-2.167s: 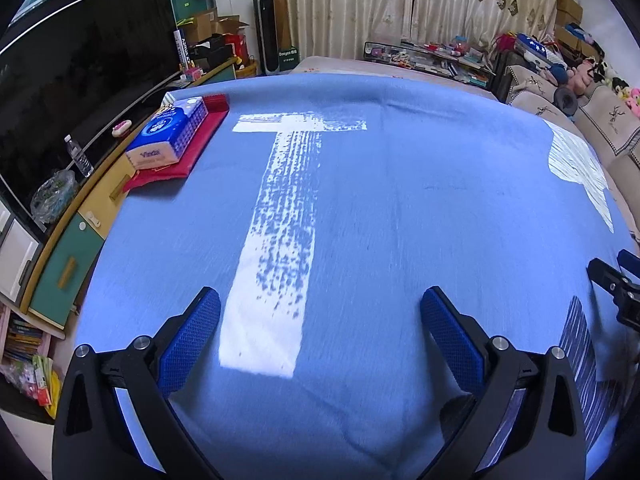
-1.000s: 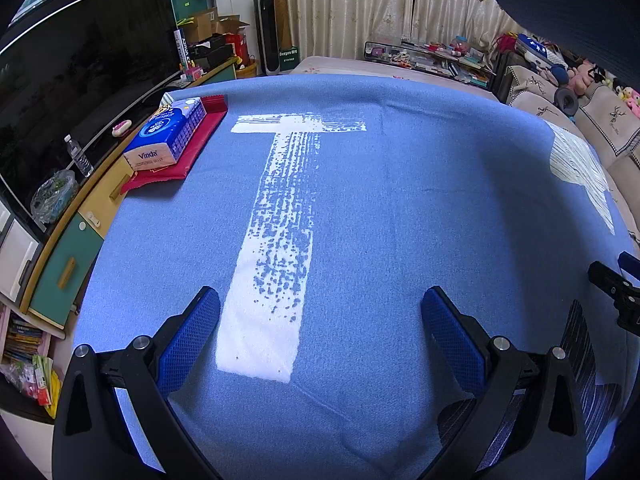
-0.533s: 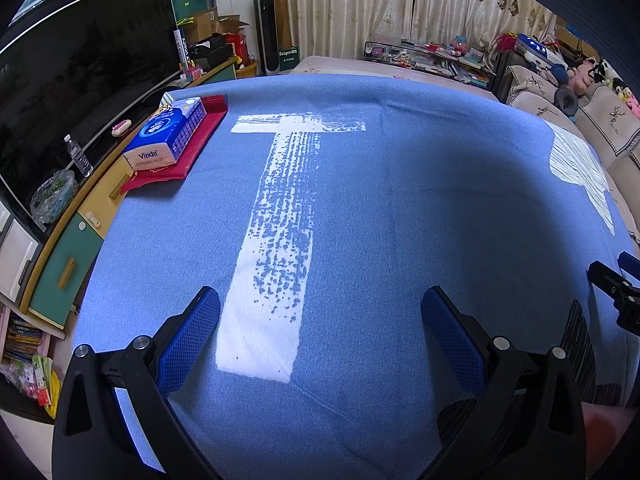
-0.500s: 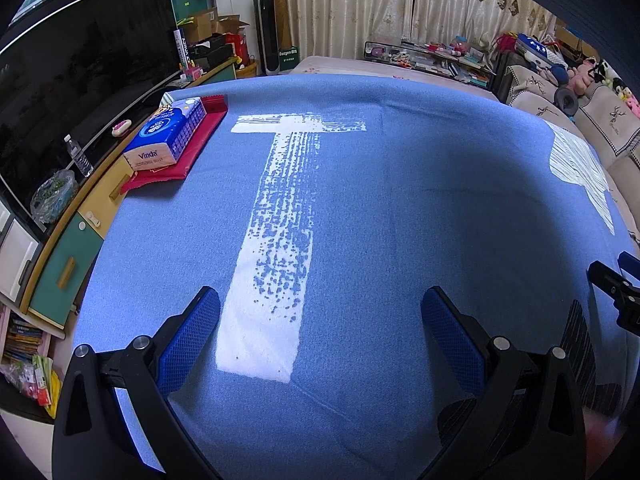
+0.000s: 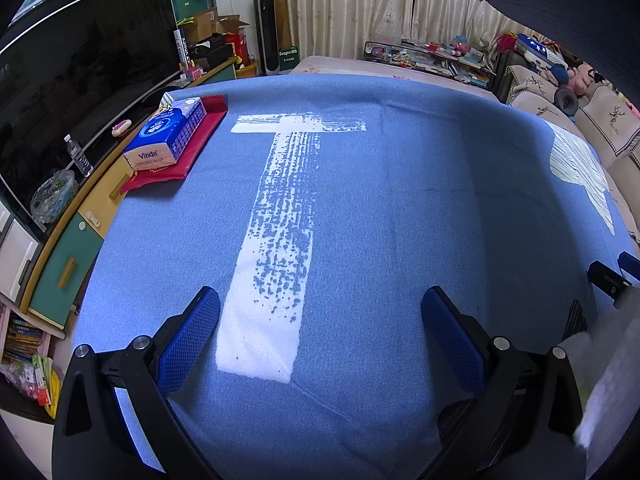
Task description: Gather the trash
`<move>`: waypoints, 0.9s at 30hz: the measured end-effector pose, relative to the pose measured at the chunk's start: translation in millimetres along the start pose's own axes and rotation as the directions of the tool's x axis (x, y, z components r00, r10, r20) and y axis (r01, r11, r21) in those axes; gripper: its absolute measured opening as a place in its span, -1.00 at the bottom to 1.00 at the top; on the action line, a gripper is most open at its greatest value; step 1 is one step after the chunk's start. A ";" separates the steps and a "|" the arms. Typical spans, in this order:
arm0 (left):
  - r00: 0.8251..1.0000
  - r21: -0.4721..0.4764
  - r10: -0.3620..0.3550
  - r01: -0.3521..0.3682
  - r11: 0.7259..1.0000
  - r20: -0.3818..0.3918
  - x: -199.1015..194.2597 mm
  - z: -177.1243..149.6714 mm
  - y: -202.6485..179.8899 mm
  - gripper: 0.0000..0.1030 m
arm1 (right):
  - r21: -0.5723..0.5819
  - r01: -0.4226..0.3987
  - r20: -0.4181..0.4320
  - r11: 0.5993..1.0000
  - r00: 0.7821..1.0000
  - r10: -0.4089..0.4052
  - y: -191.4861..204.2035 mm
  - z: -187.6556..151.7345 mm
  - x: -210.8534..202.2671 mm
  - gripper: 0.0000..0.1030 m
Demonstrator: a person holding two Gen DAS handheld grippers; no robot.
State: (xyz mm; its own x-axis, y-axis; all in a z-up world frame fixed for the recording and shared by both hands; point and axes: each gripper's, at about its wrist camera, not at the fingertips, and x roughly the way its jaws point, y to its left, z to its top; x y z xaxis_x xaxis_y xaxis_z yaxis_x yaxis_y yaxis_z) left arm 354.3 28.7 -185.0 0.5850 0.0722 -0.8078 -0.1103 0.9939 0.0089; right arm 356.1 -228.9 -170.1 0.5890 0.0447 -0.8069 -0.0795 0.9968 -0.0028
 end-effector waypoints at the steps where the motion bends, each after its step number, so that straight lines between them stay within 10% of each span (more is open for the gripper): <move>1: 1.000 0.000 0.000 0.000 1.000 0.000 0.4 0.5 0.8 0.93 | 0.000 0.000 0.000 1.000 1.000 0.000 0.3 0.2 0.2 0.90; 27: 1.000 0.001 -0.002 0.002 1.000 0.000 2.0 -0.2 3.1 0.93 | 0.000 0.000 0.000 1.000 1.000 0.000 1.0 0.4 0.3 0.89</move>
State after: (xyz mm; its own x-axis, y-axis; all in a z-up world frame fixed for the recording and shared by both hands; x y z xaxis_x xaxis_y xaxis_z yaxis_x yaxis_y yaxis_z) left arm 354.9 31.9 -186.6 0.5855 0.0704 -0.8076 -0.1088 0.9940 0.0078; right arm 356.5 -227.9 -170.2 0.5891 0.0443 -0.8068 -0.0795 0.9968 -0.0033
